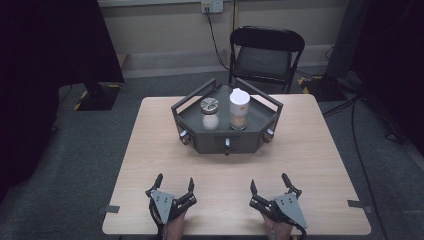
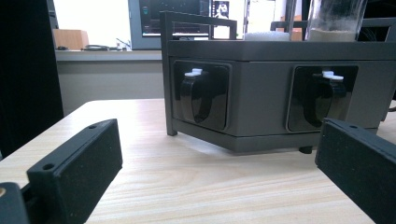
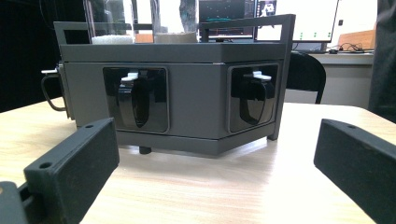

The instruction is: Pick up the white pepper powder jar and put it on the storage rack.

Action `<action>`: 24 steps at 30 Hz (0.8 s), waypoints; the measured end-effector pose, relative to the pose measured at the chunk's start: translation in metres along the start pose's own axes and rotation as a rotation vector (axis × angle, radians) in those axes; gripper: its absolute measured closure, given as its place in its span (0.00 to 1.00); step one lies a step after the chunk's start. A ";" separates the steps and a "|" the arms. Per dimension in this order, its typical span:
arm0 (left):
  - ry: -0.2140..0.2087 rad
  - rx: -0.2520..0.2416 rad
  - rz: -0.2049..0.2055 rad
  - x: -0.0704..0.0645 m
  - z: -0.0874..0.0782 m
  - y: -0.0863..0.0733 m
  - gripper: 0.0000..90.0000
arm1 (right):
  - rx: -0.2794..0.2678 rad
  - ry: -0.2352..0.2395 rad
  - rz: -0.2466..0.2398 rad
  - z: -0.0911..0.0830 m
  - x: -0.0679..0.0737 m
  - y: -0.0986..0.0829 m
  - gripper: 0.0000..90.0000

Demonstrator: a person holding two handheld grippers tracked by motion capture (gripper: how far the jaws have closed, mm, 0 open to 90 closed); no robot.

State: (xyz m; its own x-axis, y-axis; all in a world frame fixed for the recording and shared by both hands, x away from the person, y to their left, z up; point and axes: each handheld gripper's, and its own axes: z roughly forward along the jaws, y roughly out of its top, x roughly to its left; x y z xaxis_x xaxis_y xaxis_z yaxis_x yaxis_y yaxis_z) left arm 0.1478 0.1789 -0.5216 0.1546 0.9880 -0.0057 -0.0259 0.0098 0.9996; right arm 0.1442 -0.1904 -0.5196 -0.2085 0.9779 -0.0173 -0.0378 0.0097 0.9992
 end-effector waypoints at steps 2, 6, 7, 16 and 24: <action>0.000 0.000 0.000 0.000 0.000 0.000 0.00 | 0.001 0.002 -0.001 0.000 0.000 0.000 0.00; 0.000 0.000 0.000 0.000 0.000 0.000 0.00 | 0.002 0.004 0.000 0.000 -0.001 0.000 0.00; 0.000 0.000 0.000 0.000 0.000 0.000 0.00 | 0.002 0.007 -0.001 0.000 -0.001 0.000 0.00; 0.000 0.000 0.000 0.000 0.000 0.000 0.00 | 0.002 0.009 0.000 0.000 -0.001 0.000 0.00; 0.000 0.000 0.000 0.000 0.000 0.000 0.00 | 0.002 0.009 0.000 0.000 -0.001 0.000 0.00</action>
State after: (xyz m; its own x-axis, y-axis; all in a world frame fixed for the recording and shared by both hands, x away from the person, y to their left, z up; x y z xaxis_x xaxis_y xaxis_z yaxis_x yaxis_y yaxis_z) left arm 0.1478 0.1789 -0.5217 0.1546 0.9880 -0.0053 -0.0264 0.0095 0.9996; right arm 0.1445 -0.1918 -0.5193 -0.2173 0.9759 -0.0178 -0.0360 0.0102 0.9993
